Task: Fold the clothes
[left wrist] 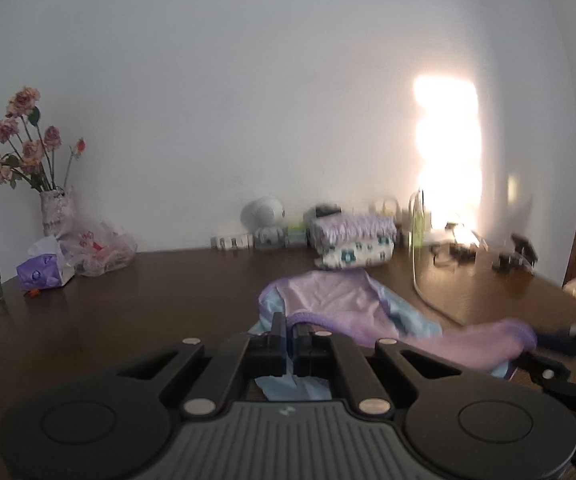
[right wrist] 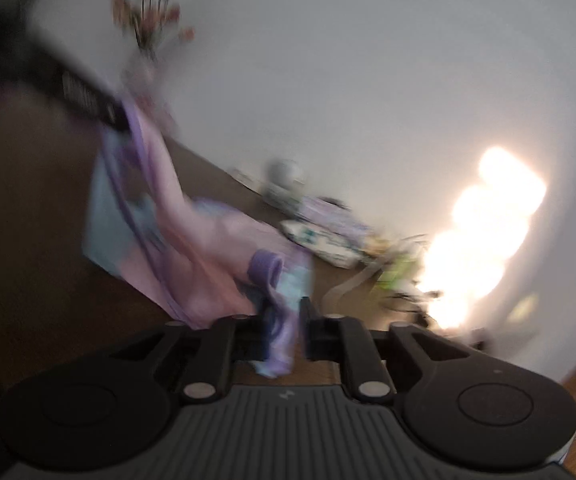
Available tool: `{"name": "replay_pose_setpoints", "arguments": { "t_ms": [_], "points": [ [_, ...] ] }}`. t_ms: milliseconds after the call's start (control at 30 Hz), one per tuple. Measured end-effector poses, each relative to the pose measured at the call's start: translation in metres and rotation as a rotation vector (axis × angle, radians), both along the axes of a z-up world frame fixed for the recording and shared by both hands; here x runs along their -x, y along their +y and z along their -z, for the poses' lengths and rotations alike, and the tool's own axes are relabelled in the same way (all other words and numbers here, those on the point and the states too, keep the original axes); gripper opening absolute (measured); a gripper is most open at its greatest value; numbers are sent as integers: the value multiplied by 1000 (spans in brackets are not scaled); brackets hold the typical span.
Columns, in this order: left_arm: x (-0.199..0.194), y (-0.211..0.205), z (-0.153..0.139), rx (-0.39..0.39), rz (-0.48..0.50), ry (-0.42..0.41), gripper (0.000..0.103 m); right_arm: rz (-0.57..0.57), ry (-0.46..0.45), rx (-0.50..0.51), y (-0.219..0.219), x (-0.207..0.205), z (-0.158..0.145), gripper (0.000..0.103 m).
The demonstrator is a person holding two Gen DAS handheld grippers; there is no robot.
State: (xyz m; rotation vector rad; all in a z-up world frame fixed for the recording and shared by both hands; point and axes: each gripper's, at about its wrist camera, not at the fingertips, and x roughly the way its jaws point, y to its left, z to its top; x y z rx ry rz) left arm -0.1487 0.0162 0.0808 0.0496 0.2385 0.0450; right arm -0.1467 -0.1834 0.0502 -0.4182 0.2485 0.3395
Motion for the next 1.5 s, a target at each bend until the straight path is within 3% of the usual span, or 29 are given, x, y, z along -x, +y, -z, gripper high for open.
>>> {"name": "replay_pose_setpoints", "arguments": {
  "t_ms": [67,133,167,267,300,333,367,400,500,567,633,733,833,1100,1133,1200,1367,1500],
  "points": [
    [6,7,-9,5,-25,-39,1,-107,125,-211,-20,0,-23,3],
    [-1,8,-8,-29,-17,-15,2,-178,307,-456,-50,-21,-31,3],
    [-9,7,-2,-55,-3,26,2,-145,360,-487,-60,-32,-28,4],
    [-33,5,25,-84,3,161,2,24,429,-374,-60,-52,-6,7],
    [-34,4,31,-90,4,178,2,14,428,-365,-56,-49,-2,9],
    [-34,3,36,-95,9,187,2,-29,427,-369,-53,-45,-1,20],
    [-35,2,40,-97,14,197,2,-74,420,-374,-47,-43,-1,41],
    [-35,1,42,-100,14,204,2,-92,390,-366,-47,-32,-4,46],
    [-33,2,43,-98,10,198,2,-116,236,-285,-32,-21,-23,44],
    [-29,4,40,-85,9,183,2,-133,203,-227,-22,-16,-27,39],
    [-26,3,35,-79,10,168,2,-150,214,-169,-6,-30,-21,32],
    [-24,2,31,-88,23,158,2,-119,195,17,20,-36,-5,17],
    [-23,2,31,-102,23,159,2,-133,179,180,38,-32,14,14],
    [-19,0,27,-111,27,138,2,-98,200,270,45,-45,26,13],
    [-19,-1,27,-119,26,134,2,-93,189,250,42,-43,24,6],
    [-17,-1,26,-134,21,127,2,-83,168,207,36,-40,19,6],
    [-10,-5,5,-175,-2,59,2,12,50,-25,-2,-27,-31,5],
    [18,-27,-65,-261,28,-207,1,27,-142,-120,-22,-6,-98,5]
  ]
}}
